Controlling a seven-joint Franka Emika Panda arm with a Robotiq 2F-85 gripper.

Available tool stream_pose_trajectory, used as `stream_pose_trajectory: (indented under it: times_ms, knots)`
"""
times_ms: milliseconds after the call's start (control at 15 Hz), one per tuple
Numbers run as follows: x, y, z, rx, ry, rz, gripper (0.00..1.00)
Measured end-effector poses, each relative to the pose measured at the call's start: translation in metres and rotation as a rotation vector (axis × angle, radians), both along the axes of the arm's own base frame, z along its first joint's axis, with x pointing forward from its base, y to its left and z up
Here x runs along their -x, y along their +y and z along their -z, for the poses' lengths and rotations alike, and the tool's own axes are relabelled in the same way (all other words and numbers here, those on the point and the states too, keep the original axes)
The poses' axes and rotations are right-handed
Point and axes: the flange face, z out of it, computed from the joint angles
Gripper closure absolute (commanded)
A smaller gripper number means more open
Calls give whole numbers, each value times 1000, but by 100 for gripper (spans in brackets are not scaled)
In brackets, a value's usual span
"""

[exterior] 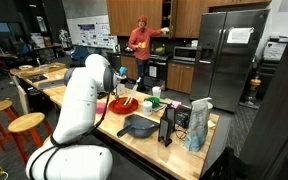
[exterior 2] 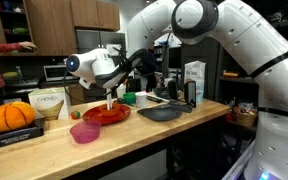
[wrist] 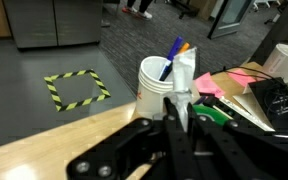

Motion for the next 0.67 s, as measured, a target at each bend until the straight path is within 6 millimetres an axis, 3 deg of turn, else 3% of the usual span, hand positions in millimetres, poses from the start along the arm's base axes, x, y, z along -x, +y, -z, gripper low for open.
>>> stream_pose_trajectory:
  times_ms: [333,667]
  knots:
    - [-3,21,-9,-48,-164,-140,98]
    - [0,36,-10,-114,-121,-247,98]
